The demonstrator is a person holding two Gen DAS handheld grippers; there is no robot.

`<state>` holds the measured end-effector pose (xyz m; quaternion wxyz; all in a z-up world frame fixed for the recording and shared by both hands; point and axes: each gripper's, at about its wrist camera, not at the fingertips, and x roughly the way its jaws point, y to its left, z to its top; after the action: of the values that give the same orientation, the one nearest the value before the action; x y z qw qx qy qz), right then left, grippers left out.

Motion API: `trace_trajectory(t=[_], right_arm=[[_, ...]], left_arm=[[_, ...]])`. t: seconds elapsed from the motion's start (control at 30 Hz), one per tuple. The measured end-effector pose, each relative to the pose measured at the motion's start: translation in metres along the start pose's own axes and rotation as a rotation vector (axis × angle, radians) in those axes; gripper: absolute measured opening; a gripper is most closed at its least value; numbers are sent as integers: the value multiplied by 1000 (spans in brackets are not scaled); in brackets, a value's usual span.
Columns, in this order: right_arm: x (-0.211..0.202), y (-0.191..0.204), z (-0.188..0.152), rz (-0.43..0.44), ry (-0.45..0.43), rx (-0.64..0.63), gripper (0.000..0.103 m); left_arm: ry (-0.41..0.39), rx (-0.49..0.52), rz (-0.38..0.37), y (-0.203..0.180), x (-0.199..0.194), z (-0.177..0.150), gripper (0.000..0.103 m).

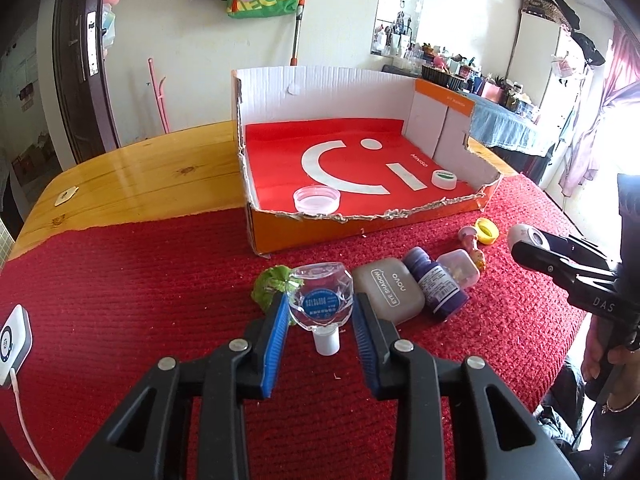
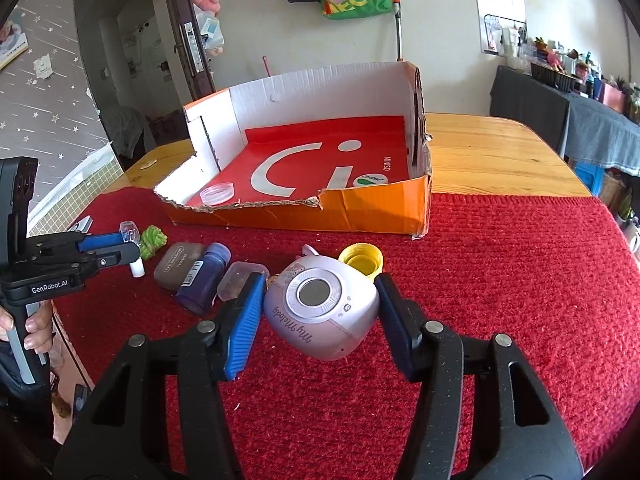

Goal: Organize objects
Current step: 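Close the left tool on the eye-drop bottle while the right tool grasps the pink gadget, then carry the eye-drop bottle with the left tool while the right tool carries the pink gadget into the box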

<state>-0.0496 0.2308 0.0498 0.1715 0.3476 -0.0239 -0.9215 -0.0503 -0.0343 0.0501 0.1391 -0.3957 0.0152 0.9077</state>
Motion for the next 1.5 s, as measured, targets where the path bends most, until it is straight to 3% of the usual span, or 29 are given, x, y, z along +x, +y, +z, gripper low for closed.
trace_trajectory(t=[0.3,0.63,0.83,1.03,1.27,1.5], right_arm=[[-5,2,0,7,-6,1,54],[-16,9,33,64,-50,-43,54],[-1,11,64,100,-33,-104,54],[32,9,84,167,23,-180,54],[68,6,94,199,103,-246,54],[93,-2,98,260,192,-267,54]], left_arm=[[-10,8,-5,-3,-10,3,34],[25,90,-109,-20,-22,47,34],[100,157,-149,-36,0,86,34],[224,201,-181,-47,42,116,34],[361,215,-200,-48,88,133,34],[445,210,-223,-40,111,143,34]])
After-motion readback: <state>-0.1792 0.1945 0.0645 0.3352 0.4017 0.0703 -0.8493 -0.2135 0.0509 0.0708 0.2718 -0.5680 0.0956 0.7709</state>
